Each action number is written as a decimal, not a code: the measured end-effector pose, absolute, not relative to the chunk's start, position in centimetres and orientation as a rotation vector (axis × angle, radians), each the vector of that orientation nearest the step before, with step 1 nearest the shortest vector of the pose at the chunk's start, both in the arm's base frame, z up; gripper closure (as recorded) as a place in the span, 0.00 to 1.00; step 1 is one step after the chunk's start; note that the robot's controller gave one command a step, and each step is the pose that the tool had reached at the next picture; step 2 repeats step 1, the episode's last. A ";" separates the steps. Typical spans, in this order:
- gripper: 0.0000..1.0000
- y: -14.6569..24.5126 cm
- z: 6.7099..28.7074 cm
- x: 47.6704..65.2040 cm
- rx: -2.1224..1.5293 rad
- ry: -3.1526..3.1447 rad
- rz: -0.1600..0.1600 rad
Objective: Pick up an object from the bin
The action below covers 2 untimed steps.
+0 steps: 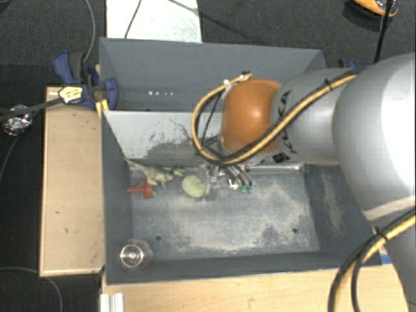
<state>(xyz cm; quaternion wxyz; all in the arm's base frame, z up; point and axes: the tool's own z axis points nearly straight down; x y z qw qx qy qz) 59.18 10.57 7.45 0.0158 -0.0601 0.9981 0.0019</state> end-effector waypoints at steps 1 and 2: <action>1.00 8.6 7.5 59.3 -0.234 3.100 0.006; 1.00 8.6 7.5 59.3 -0.234 3.100 0.006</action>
Offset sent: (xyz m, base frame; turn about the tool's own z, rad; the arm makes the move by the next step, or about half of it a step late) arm -0.0009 0.0115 0.0402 -0.0375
